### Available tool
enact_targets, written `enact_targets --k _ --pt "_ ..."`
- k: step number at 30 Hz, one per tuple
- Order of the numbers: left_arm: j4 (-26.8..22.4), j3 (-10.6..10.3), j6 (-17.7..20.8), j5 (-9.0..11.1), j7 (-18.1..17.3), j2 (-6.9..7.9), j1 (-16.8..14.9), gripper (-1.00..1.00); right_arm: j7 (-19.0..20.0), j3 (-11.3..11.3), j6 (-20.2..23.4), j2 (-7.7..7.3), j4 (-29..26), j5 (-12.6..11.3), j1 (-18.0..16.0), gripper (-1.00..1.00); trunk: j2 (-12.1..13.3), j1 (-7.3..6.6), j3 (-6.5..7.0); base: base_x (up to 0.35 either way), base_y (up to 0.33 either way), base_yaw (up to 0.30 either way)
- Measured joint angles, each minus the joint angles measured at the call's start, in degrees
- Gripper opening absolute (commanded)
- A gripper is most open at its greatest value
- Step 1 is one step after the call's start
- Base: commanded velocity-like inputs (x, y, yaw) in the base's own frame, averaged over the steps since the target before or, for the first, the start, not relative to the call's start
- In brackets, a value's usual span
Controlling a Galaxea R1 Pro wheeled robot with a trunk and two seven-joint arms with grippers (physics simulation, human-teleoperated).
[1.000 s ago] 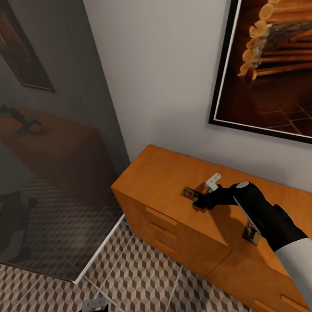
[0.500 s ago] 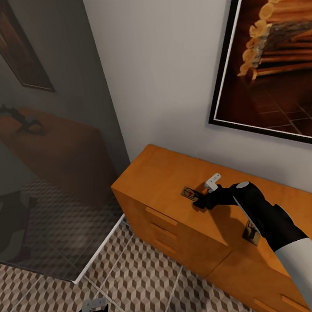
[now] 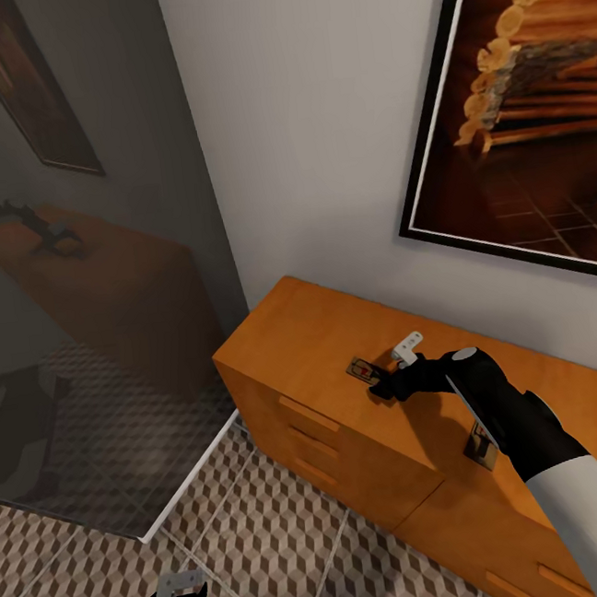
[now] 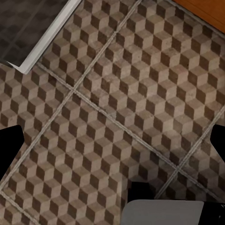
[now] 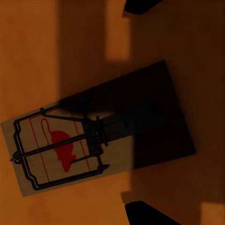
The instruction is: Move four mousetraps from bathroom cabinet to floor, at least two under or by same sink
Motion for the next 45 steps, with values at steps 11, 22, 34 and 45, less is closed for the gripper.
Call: enact_targets --k 11,22,34,45 --pt "0.0 0.0 0.0 0.0 0.0 0.0 0.0 1.0 0.0 0.0 0.0 -0.01 0.0 0.0 0.0 1.0 0.0 0.0 -0.15 0.0 0.0 0.0" --pt "0.0 0.0 0.0 0.0 0.0 0.01 0.0 1.0 0.0 0.0 -0.1 -0.07 -0.6 0.1 0.0 1.0 0.0 -0.02 -0.54 0.0 0.0 0.0" --pt "0.0 0.0 0.0 0.0 0.0 0.01 0.0 1.0 0.2 0.0 -0.2 -0.14 -0.6 0.1 0.0 -1.0 0.0 -0.02 -0.55 0.0 0.0 0.0" --pt "0.0 0.0 0.0 0.0 0.0 0.0 0.0 1.0 0.4 0.0 -0.1 -0.07 -0.6 0.0 0.0 -1.0 0.0 -0.02 -0.55 0.0 0.0 0.0"
